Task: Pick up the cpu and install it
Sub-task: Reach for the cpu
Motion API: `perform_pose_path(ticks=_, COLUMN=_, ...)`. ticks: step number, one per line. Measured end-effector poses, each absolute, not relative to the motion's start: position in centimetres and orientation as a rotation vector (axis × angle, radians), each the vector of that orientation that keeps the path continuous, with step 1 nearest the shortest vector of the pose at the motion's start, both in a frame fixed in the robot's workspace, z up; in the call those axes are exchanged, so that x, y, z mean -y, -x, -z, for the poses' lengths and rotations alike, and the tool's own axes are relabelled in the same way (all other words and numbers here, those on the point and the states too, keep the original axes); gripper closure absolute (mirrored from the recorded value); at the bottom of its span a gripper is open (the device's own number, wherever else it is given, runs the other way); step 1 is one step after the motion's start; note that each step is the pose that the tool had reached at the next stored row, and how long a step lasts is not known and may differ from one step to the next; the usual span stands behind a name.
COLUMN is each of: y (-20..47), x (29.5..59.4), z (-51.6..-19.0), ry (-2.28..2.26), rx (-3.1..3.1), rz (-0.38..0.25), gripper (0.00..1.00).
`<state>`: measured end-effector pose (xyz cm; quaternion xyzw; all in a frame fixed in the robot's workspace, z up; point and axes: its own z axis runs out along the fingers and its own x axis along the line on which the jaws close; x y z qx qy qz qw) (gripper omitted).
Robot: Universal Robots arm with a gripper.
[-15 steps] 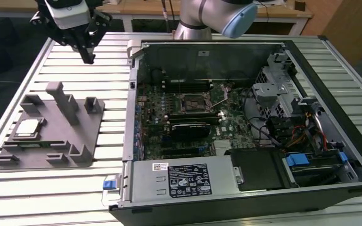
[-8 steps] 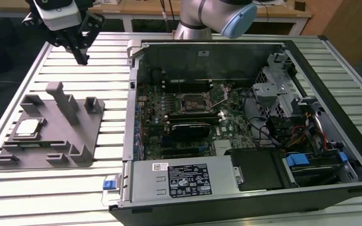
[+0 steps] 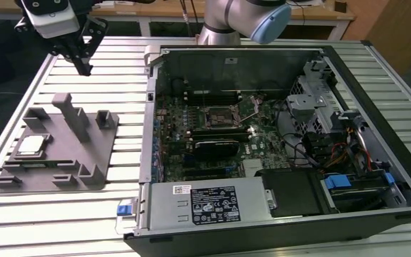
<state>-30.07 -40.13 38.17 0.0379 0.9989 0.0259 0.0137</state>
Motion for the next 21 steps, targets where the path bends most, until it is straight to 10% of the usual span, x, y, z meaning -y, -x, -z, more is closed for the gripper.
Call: perform_pose_path(ticks=21, y=33.3, x=40.7, z=-37.4, ry=-0.118, rx=-3.111, rz=-0.081, gripper=0.89)
